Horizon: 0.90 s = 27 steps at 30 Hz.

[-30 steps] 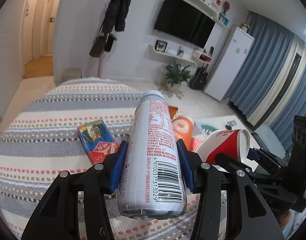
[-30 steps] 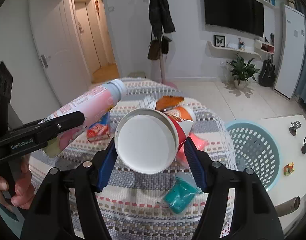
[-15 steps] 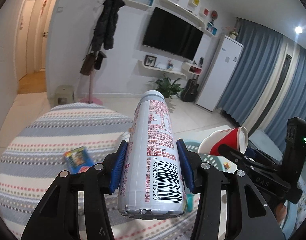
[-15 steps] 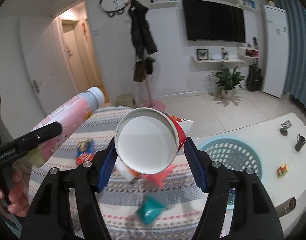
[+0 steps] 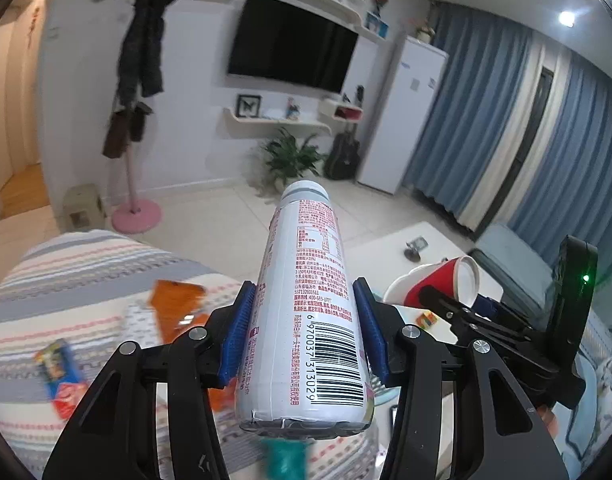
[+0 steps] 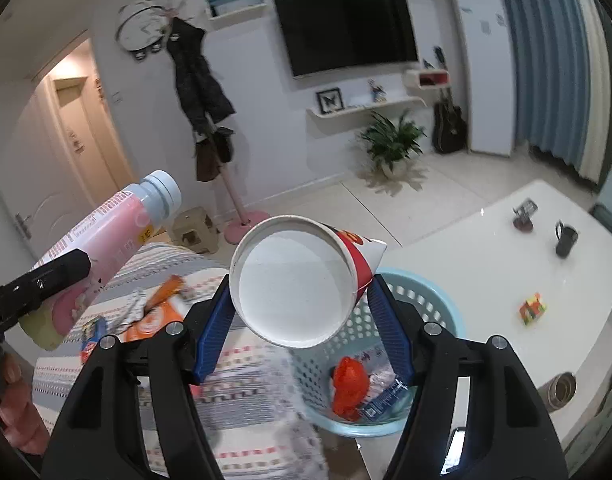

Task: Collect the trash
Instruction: 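Carry the can and noodle cup to the basket and release both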

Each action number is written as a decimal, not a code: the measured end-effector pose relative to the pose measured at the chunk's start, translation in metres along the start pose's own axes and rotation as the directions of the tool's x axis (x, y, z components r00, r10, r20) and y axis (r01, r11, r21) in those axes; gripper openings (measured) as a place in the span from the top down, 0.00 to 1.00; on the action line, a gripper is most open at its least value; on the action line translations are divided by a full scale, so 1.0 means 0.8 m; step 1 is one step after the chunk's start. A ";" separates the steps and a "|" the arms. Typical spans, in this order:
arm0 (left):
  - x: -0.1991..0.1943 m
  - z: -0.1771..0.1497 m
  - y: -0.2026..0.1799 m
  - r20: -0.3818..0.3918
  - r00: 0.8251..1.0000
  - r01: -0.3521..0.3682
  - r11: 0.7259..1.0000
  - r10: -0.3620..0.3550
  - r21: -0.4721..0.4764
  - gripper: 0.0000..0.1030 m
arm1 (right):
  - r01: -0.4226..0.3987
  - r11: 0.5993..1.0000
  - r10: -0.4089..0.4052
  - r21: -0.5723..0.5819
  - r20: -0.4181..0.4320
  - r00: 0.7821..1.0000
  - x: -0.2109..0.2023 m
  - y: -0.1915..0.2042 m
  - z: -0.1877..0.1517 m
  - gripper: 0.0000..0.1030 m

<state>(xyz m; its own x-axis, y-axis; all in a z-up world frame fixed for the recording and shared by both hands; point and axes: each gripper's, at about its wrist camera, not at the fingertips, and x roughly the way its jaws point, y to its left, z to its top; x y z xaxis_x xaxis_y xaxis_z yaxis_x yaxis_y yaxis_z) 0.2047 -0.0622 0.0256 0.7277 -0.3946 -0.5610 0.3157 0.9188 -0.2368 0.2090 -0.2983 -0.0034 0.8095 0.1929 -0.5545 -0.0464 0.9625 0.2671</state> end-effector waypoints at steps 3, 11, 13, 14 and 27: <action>0.036 -0.001 -0.017 -0.041 0.999 0.016 1.000 -0.015 0.020 0.54 | 0.026 0.999 -0.025 0.047 -0.029 0.999 0.019 -0.033 -0.004 0.39; 0.121 -0.020 -0.033 -0.162 0.986 0.041 0.998 -0.034 0.038 0.54 | 0.085 0.987 -0.064 0.140 -0.150 0.987 0.081 -0.097 -0.033 0.39; 0.135 -0.028 -0.033 -0.192 0.981 0.044 0.998 -0.035 0.040 0.54 | 0.102 0.984 -0.075 0.147 -0.181 0.981 0.098 -0.105 -0.042 0.39; 0.140 -0.030 -0.031 -0.203 0.979 0.044 0.998 -0.035 0.040 0.54 | 0.107 0.983 -0.076 0.152 -0.195 0.978 0.104 -0.109 -0.045 0.39; 0.151 -0.045 -0.026 -0.239 0.970 0.051 0.997 -0.036 0.056 0.55 | 0.146 0.968 -0.084 0.206 -0.284 0.955 0.137 -0.125 -0.070 0.35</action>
<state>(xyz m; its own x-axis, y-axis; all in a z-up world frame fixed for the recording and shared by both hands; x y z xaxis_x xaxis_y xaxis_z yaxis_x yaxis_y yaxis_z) 0.2643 -0.1285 -0.0658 0.5489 -0.4147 -0.7257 0.3859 0.8959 -0.2201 0.2696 -0.3624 -0.1352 0.6109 0.1574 -0.7759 0.1939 0.9205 0.3394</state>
